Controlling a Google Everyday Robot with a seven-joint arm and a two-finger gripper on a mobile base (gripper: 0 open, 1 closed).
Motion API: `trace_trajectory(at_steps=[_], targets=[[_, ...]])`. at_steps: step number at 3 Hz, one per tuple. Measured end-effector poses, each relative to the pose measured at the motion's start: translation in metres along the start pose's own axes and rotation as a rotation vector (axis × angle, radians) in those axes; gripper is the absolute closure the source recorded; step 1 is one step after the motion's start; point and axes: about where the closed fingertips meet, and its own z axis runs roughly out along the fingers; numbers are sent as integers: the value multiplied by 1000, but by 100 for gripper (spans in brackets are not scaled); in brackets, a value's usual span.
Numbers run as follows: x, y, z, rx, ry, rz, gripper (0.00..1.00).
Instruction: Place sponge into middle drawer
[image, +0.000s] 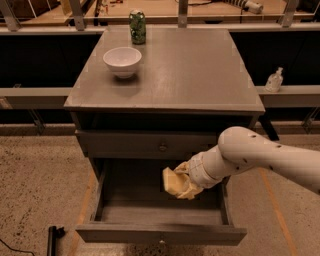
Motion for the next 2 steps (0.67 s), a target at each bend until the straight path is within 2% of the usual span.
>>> trace_trajectory(at_steps=[1,2], targets=[[51,-6,37,11,22,117,100],[95,-8,87,-2,43,184,97]])
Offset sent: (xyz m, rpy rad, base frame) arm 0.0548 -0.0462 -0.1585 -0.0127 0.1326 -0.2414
